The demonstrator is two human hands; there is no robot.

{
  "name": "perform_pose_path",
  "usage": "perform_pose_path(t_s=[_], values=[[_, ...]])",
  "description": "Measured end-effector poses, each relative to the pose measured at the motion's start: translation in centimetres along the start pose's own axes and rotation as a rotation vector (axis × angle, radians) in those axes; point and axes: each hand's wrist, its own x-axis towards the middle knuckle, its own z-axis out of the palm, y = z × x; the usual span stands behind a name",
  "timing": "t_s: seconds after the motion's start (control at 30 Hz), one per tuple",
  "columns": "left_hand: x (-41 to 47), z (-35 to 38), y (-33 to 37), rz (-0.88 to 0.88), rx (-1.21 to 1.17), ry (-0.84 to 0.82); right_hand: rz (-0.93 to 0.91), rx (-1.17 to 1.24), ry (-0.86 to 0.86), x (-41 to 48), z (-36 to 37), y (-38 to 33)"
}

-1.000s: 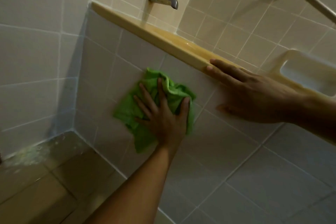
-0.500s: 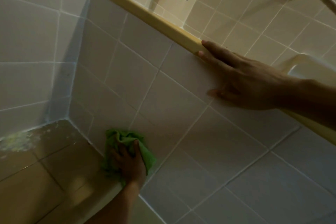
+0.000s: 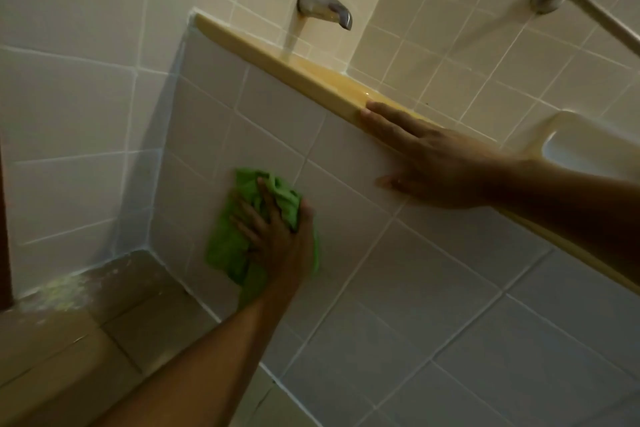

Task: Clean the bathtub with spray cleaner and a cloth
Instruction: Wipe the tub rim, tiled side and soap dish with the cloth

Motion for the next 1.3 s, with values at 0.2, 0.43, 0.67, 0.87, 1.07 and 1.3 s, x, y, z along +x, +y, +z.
perform_pose_path(t_s=[0.2,0.43,0.67,0.87,1.07,1.3], values=[[4.9,-3.5,6.9,0.317,0.042,-0.226,-0.007,0.036,-0.004,0.0,-0.3,-0.1],[9.5,-8.3,5.1,0.696,0.430,-0.387,0.031,0.102,-0.001,1.5,-0.6,0.1],[8.1,-3.5,-1.5,0.648,0.256,-0.012,0.052,0.113,0.021,3.9,-0.6,0.0],[4.2,-0.5,-9.2,0.189,0.113,0.063,0.025,0.101,0.025,5.5,-0.6,-0.3],[3.0,-1.5,-14.6,-0.297,0.070,-0.036,0.016,0.077,0.029,6.6,-0.6,-0.5],[3.0,-2.3,-12.5,-0.411,0.022,-0.085,0.025,0.075,0.020,7.4,-0.7,-1.0]])
